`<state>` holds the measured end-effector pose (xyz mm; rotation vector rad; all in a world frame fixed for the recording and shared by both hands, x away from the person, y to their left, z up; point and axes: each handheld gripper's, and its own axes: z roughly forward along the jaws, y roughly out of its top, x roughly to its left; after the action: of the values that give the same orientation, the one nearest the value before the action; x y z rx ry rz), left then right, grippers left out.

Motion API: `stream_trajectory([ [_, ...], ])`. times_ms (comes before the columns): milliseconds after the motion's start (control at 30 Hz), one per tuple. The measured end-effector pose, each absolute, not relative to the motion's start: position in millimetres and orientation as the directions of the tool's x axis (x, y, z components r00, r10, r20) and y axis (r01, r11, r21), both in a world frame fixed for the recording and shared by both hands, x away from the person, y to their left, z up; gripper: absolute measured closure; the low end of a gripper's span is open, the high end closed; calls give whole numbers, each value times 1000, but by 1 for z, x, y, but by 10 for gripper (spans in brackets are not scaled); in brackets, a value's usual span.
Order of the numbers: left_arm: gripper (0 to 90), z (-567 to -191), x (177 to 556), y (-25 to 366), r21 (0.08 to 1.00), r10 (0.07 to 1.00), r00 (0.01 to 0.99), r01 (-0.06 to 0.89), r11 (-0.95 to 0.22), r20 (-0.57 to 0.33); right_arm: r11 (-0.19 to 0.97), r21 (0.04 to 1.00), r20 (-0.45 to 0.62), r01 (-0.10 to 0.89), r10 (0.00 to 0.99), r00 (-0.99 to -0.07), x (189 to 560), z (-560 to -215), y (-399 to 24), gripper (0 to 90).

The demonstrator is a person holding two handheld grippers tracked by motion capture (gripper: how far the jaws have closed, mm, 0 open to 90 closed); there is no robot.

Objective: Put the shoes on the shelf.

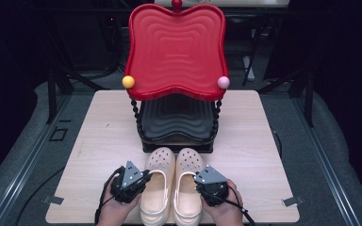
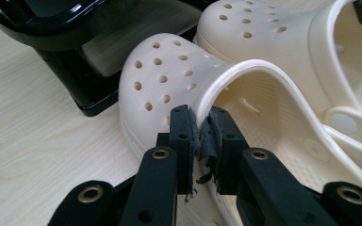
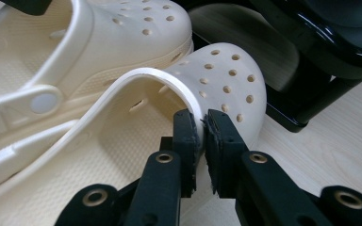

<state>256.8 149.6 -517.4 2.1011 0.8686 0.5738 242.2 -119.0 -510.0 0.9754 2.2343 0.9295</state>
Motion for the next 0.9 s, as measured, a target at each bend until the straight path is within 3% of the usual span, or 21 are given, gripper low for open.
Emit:
stream_trajectory([
  [900, 827, -481, 238, 165, 842, 758, 646, 355, -406, 94, 439, 818, -153, 372, 790, -594, 221, -474, -135, 831],
])
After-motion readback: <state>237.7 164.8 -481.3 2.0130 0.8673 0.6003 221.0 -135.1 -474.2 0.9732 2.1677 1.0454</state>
